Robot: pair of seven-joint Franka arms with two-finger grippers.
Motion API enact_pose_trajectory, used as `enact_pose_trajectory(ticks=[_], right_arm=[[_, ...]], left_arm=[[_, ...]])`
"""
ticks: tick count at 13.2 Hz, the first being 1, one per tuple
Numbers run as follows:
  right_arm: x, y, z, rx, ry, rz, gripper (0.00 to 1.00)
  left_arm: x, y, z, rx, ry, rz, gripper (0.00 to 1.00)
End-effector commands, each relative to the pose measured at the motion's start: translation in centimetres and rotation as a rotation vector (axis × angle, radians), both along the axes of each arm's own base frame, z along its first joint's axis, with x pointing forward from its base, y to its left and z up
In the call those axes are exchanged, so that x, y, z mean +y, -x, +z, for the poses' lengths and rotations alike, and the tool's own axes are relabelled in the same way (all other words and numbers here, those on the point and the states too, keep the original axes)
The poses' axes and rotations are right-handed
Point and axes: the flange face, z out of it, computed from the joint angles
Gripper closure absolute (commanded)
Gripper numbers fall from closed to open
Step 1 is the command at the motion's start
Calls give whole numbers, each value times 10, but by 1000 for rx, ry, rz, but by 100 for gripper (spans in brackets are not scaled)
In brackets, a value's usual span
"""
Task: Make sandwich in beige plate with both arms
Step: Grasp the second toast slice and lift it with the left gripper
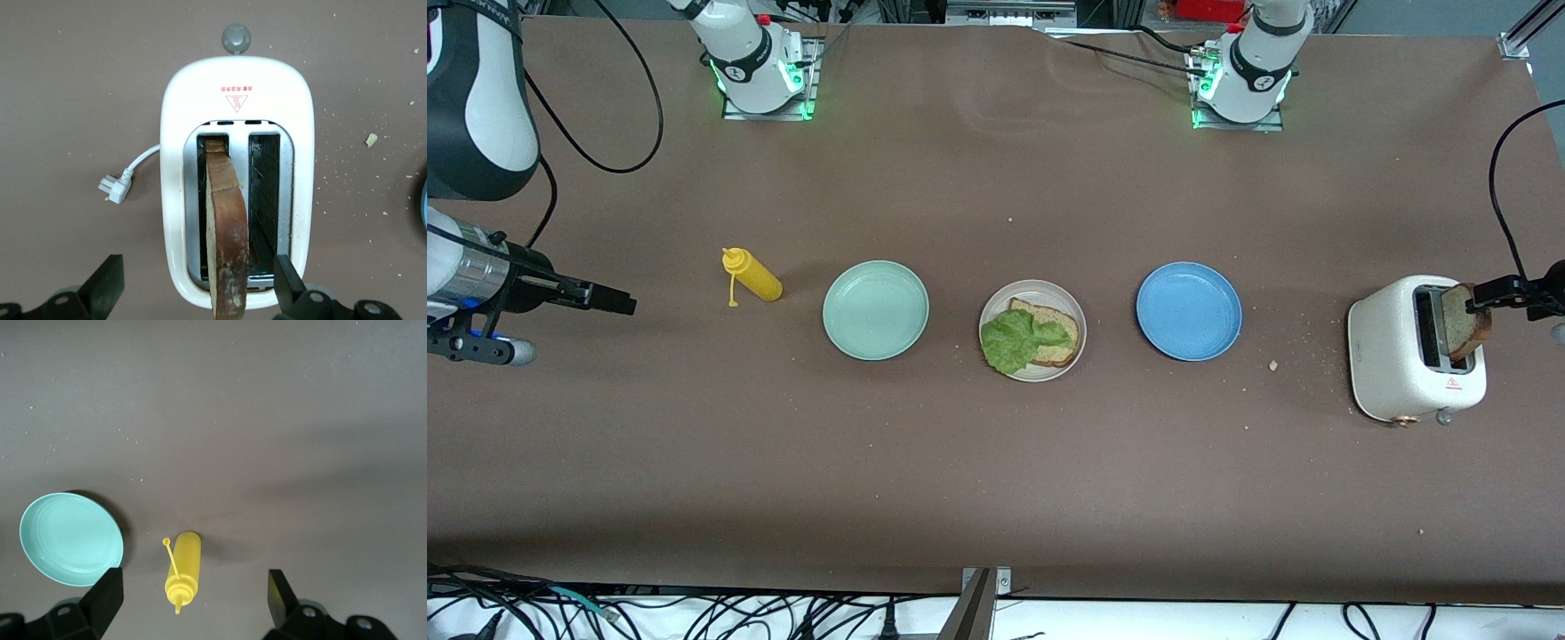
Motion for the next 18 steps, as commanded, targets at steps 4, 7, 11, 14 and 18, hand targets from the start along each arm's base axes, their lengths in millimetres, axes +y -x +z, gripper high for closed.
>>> enact_pose_trajectory(ticks=[4, 7, 11, 14, 18], right_arm=[[1, 3, 7, -36, 9, 26, 2], [2, 1, 6, -44, 5, 26, 2], [10, -1, 9, -63, 2, 25, 2], [12, -2, 7, -62, 0, 26, 2], [11, -2, 7, -62, 4, 27, 2]], left_arm=[[1, -2, -15, 7, 20, -9, 65], [3, 0, -15, 19, 22, -5, 100], [-1, -1, 8, 50, 31, -12, 100], [-4, -9, 62, 72, 46, -18, 100], [-37, -21, 111, 55, 132, -51, 100]])
